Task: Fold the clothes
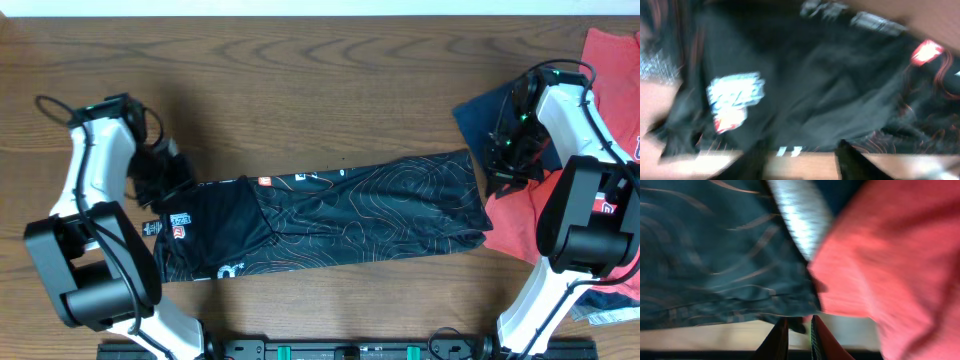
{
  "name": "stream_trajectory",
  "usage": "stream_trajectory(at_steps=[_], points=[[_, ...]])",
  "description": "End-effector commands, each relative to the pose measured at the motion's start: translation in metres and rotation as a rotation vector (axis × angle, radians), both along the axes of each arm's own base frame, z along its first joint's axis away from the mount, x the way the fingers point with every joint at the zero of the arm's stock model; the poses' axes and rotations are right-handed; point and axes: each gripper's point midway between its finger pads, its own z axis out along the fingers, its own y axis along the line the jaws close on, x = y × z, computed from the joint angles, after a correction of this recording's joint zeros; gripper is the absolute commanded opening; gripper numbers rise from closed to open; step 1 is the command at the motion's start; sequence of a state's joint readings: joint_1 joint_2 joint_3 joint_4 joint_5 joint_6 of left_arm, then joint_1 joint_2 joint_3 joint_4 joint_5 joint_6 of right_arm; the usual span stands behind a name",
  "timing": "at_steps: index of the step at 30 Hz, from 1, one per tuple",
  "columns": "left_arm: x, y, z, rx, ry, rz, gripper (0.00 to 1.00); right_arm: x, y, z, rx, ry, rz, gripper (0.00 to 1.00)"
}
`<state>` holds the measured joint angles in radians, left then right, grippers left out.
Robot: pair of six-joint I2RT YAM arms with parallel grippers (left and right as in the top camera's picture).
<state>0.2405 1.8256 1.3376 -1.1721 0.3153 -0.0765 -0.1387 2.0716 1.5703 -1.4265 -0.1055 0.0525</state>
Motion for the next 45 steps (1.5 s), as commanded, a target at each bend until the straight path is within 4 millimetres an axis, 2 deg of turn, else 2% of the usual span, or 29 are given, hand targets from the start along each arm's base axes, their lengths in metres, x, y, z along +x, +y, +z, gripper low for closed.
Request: stream_trajectory(at_steps=[1,4,7,14,18,20,22,25,31,35,38,41,45], points=[[0.026,-0.031,0.006,-0.047,-0.114,-0.075,0.68,0.005,0.023,0.000,0.119,-0.026,0.025,0.16],[0.043,-0.050,-0.003,-0.036,-0.156,-0.096,0.68,0.006,0.026,0.000,0.119,-0.028,0.037,0.16],[0.049,-0.063,-0.018,-0.007,-0.144,-0.116,0.68,0.006,0.028,0.000,0.118,-0.027,0.044,0.16],[0.048,-0.072,-0.055,0.022,-0.043,-0.070,0.68,0.005,0.028,0.000,0.118,-0.026,0.046,0.16],[0.054,-0.072,-0.068,0.023,-0.047,-0.067,0.67,0.006,0.028,-0.001,0.117,-0.029,0.046,0.16],[0.058,-0.072,-0.069,0.023,-0.061,-0.067,0.62,0.006,0.028,-0.001,0.117,-0.029,0.047,0.16],[0.058,-0.072,-0.069,0.023,-0.065,-0.067,0.44,0.006,0.027,-0.001,0.113,-0.028,0.048,0.16],[0.057,-0.072,-0.069,0.023,-0.057,-0.067,0.27,0.006,0.027,-0.001,0.113,-0.028,0.048,0.15],[0.053,-0.072,-0.068,0.023,-0.043,-0.067,0.19,0.006,0.027,-0.001,0.113,-0.027,0.047,0.16],[0.053,-0.072,-0.068,0.022,-0.042,-0.067,0.06,0.006,0.027,-0.001,0.113,-0.028,0.047,0.16],[0.051,-0.072,-0.068,0.022,-0.035,-0.067,0.06,0.006,0.027,-0.001,0.113,-0.027,0.047,0.16],[0.041,-0.075,-0.055,0.004,0.003,-0.071,0.06,0.006,0.026,-0.001,0.107,-0.027,0.050,0.16],[0.030,-0.088,-0.023,-0.048,-0.026,-0.127,0.06,0.007,0.024,-0.002,0.096,-0.031,0.053,0.16]])
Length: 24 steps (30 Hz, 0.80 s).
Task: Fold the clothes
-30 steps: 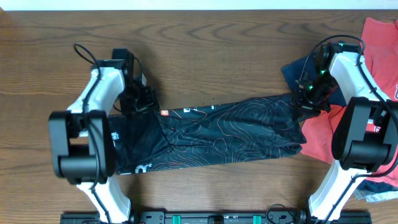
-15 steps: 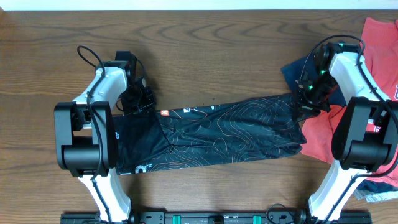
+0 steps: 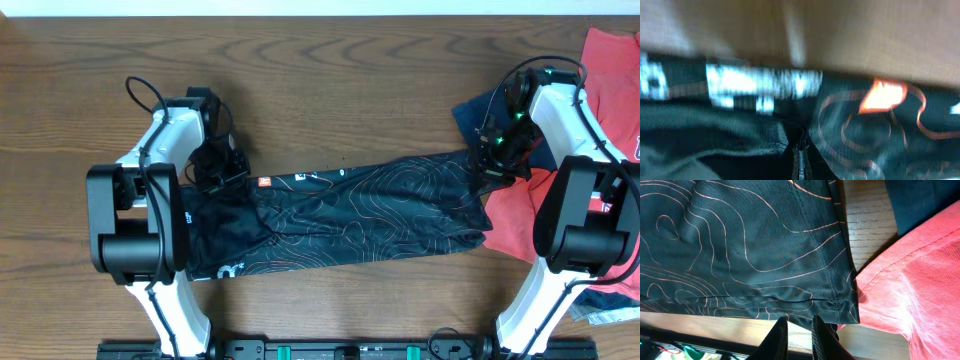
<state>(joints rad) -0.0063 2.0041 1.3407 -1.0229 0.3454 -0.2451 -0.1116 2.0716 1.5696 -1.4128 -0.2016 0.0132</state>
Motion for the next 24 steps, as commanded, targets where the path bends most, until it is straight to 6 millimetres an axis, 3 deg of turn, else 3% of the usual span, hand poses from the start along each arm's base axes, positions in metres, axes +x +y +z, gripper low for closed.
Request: stream_trajectory(at_steps=[1,6,12,16,17,19,22,24], points=[[0.006,-0.014,0.041,-0.052,-0.109,-0.056,0.06,0.001,0.000,-0.003,-0.005,-0.003,0.023,0.16],[0.000,-0.043,0.072,-0.062,-0.196,-0.161,0.06,0.001,0.000,-0.003,-0.006,-0.004,0.022,0.16],[-0.017,-0.083,0.063,-0.071,-0.185,-0.281,0.06,0.001,0.000,-0.003,-0.005,-0.002,0.023,0.16],[-0.027,-0.096,0.059,-0.041,-0.173,-0.317,0.08,0.001,0.000,-0.003,-0.005,-0.002,0.023,0.16],[-0.028,-0.098,0.059,-0.032,-0.176,-0.332,0.15,0.001,0.000,-0.003,-0.005,-0.002,0.023,0.16],[-0.030,-0.103,0.059,-0.034,-0.174,-0.342,0.17,0.001,0.000,-0.003,-0.005,-0.001,0.023,0.16],[-0.032,-0.105,0.059,-0.034,-0.171,-0.350,0.41,-0.003,-0.002,-0.002,-0.013,0.014,0.027,0.17],[-0.031,-0.103,0.059,-0.031,-0.175,-0.350,0.43,-0.005,-0.005,-0.002,-0.033,0.022,0.034,0.17]])
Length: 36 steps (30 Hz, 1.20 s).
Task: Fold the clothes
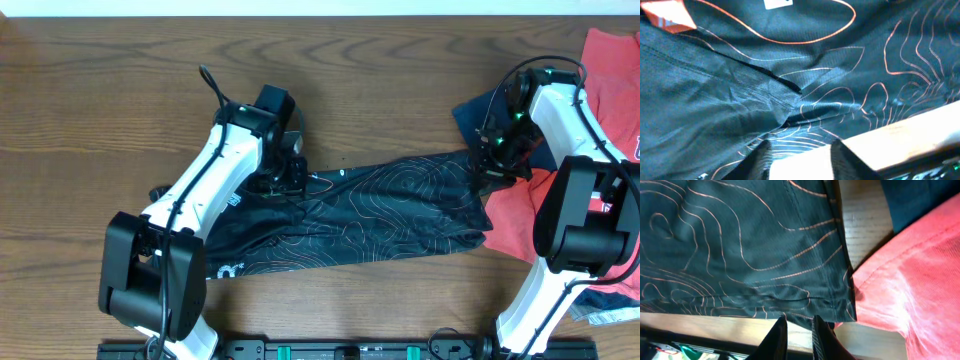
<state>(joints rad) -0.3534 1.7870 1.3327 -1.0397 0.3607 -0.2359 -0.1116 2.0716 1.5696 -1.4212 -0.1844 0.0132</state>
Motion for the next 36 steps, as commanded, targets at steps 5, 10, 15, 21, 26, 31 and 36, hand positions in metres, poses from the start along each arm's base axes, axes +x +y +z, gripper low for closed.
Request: stream_trajectory(at_steps=[5,10,15,21,26,31,36], points=[[0.010,0.032,-0.008,0.088,-0.009,0.058,0.43,-0.005,-0.006,-0.002,-0.027,0.024,0.032,0.21],[0.040,0.060,-0.011,0.173,-0.120,0.115,0.44,-0.004,-0.006,-0.002,-0.027,0.020,0.030,0.21],[0.058,0.083,-0.018,0.283,-0.179,0.174,0.47,-0.004,-0.006,-0.002,-0.027,0.019,0.031,0.21],[0.073,0.096,-0.046,0.346,-0.178,0.209,0.52,-0.004,-0.006,-0.002,-0.027,0.020,0.031,0.21],[0.081,0.109,-0.066,0.369,-0.160,0.236,0.52,-0.004,-0.006,-0.002,-0.027,0.020,0.031,0.21],[0.086,0.113,-0.073,0.366,-0.163,0.252,0.52,-0.003,-0.006,-0.002,-0.028,0.015,0.030,0.21],[0.083,0.107,-0.080,0.351,-0.144,0.237,0.48,-0.003,-0.006,-0.002,-0.028,0.016,0.030,0.21]])
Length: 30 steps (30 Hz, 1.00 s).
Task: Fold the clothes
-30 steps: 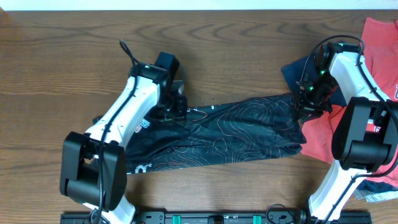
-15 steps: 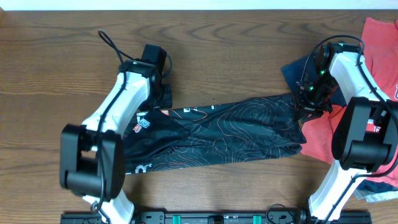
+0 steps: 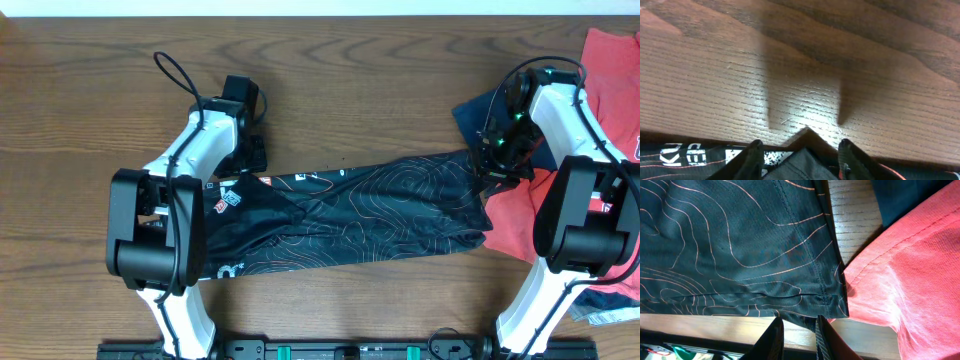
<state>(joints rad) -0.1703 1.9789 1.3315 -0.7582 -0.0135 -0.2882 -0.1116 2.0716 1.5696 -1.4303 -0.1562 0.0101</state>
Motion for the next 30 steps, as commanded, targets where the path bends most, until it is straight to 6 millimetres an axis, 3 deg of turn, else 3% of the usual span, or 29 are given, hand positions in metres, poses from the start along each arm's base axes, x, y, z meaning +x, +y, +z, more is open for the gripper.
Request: stream_trajectory(at_steps=[1,7,13,18,25,30], points=[[-0.006,0.000,-0.013,0.009,0.039,-0.003,0.48,-0.001,-0.002,-0.002,-0.003,0.005,0.018,0.21],[-0.012,0.001,-0.029,0.014,0.083,-0.001,0.45,-0.001,-0.002,-0.002,-0.003,0.008,0.018,0.21],[-0.016,-0.009,-0.030,-0.046,0.102,-0.004,0.06,-0.001,-0.002,-0.002,-0.003,0.007,0.017,0.20],[-0.022,-0.019,-0.019,-0.107,0.119,-0.032,0.06,-0.001,-0.002,-0.002,-0.003,0.006,0.018,0.20],[-0.029,-0.030,0.024,-0.174,0.073,-0.053,0.06,0.000,-0.002,-0.003,-0.003,0.004,0.017,0.20],[-0.029,-0.029,0.032,-0.176,0.055,-0.054,0.06,-0.001,-0.002,-0.003,-0.003,0.005,0.017,0.20]])
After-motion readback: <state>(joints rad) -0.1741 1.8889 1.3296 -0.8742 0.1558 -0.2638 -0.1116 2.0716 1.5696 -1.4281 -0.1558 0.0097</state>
